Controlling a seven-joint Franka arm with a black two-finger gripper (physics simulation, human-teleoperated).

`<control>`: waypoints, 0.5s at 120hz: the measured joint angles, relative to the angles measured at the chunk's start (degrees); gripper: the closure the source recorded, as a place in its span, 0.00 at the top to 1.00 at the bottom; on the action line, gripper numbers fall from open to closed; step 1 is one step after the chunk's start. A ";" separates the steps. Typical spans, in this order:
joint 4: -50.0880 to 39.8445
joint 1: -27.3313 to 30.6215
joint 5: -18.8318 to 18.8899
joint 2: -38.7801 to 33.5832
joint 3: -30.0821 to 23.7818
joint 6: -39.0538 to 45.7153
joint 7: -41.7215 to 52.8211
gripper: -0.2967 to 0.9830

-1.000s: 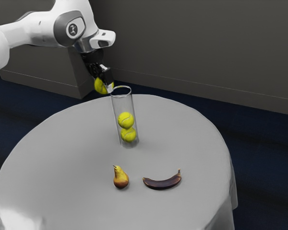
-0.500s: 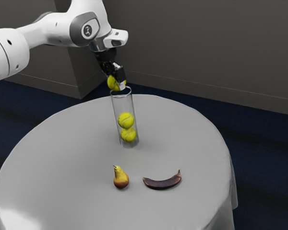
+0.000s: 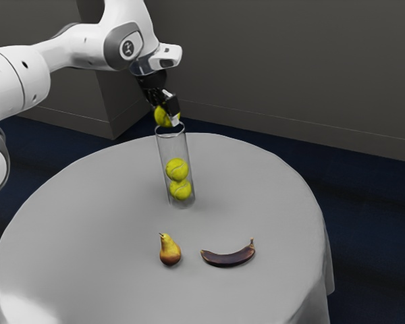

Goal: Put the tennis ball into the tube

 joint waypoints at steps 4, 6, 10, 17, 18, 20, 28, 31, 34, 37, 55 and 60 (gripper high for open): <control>-0.09 -0.01 -0.02 -0.02 -0.05 0.14 0.00 0.56; -0.14 -0.02 -0.04 -0.04 -0.09 0.20 0.00 0.57; -0.24 -0.08 -0.10 -0.06 -0.12 0.29 0.02 0.60; -0.36 -0.23 -0.17 -0.21 -0.16 0.42 0.05 0.64; -0.37 -0.24 -0.18 -0.23 -0.16 0.43 0.05 0.64; -0.39 -0.26 -0.20 -0.25 -0.17 0.46 0.06 0.65; -0.46 -0.29 -0.24 -0.39 -0.17 0.55 0.09 0.68; -0.47 -0.29 -0.24 -0.49 -0.17 0.58 0.10 0.69; -0.48 -0.26 -0.25 -0.57 -0.17 0.59 0.12 0.70; -0.50 -0.21 -0.25 -0.64 -0.16 0.54 0.14 0.71; -2.88 0.10 -0.48 -4.37 -0.65 -1.60 -1.10 0.74; -5.93 0.20 -0.47 -8.03 -0.81 -2.70 -1.96 0.74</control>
